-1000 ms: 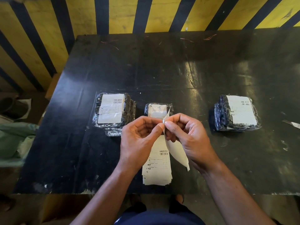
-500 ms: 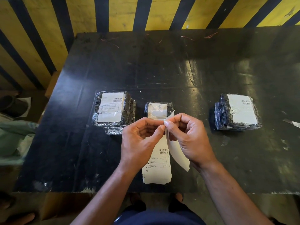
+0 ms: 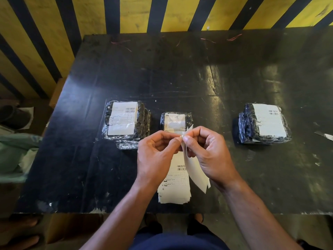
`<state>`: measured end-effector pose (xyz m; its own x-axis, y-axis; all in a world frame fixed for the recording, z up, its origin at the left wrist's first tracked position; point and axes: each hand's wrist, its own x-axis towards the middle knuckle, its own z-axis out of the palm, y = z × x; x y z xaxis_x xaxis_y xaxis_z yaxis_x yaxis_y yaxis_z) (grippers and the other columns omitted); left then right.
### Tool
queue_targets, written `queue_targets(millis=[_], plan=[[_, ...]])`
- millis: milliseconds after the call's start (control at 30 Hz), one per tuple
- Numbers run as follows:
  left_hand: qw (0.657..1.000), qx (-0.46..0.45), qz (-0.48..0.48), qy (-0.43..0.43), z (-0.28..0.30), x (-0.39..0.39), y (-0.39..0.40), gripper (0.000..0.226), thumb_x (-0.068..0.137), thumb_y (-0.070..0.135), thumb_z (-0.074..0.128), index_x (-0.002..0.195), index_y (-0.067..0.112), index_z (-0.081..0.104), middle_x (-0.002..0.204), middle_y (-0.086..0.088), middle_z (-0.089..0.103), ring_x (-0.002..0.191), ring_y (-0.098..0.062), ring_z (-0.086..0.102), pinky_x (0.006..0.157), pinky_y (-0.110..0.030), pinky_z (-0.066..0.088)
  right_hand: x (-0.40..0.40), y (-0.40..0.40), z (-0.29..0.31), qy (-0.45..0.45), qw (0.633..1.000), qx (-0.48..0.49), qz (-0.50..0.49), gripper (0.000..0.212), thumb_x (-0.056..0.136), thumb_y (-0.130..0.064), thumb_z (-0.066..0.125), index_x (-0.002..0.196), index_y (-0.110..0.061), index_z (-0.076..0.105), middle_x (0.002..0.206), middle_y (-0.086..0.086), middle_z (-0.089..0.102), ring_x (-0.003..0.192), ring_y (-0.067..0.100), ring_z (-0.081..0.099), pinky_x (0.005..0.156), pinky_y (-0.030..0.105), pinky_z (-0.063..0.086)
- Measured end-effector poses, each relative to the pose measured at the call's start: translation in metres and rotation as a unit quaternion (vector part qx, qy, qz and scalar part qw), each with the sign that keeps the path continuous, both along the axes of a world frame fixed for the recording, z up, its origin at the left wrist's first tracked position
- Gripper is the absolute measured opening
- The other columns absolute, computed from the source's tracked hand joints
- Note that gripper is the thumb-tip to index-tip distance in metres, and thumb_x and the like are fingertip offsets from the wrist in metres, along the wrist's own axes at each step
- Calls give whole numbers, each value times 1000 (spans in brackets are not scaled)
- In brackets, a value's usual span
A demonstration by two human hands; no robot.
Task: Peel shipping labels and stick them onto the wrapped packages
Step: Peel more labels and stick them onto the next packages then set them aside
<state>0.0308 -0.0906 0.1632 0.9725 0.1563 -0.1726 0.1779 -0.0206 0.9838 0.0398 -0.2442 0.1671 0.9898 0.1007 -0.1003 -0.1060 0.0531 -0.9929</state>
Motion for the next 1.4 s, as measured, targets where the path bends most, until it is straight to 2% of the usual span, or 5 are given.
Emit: queue_targets(millis=[533, 767, 1067, 1267, 1400], plan=[[987, -107, 45, 108, -13, 6, 8, 14, 105, 13, 61, 98, 8, 72, 92, -11, 77, 83, -17, 72, 80, -31, 59, 6, -1, -17, 105, 993, 55, -29, 25, 104, -4, 52, 83, -9, 63, 69, 6, 63, 70, 17, 59, 69, 30, 50], [963, -178, 146, 141, -24, 16, 20, 17, 105, 11, 58, 90, 10, 66, 80, -1, 76, 76, -15, 70, 76, -31, 58, 12, -22, -43, 195, 955, 188, -121, 37, 101, -2, 49, 69, -14, 64, 67, 3, 59, 68, 16, 53, 68, 33, 41], [949, -173, 230, 131, -41, 26, 41, 13, 107, 14, 56, 103, 9, 67, 91, -3, 81, 87, -17, 75, 75, -27, 60, 15, -73, -76, 287, 888, 266, -241, 15, 99, -9, 54, 85, -10, 61, 72, 6, 64, 68, 18, 62, 68, 29, 49], [946, -165, 257, 105, -40, 27, 51, 16, 108, 13, 54, 98, 13, 67, 89, -1, 79, 84, -14, 76, 67, -23, 61, 14, -120, -90, 265, 866, 277, -321, 13, 99, -16, 54, 86, -16, 58, 73, 0, 65, 71, 14, 61, 71, 29, 48], [952, -161, 240, 97, -42, 30, 61, 17, 108, 13, 50, 101, 16, 65, 84, 4, 78, 82, -12, 74, 68, -24, 60, 16, -154, -86, 198, 896, 204, -340, 27, 98, -10, 46, 74, -19, 52, 64, -4, 54, 64, 12, 51, 55, 25, 43]])
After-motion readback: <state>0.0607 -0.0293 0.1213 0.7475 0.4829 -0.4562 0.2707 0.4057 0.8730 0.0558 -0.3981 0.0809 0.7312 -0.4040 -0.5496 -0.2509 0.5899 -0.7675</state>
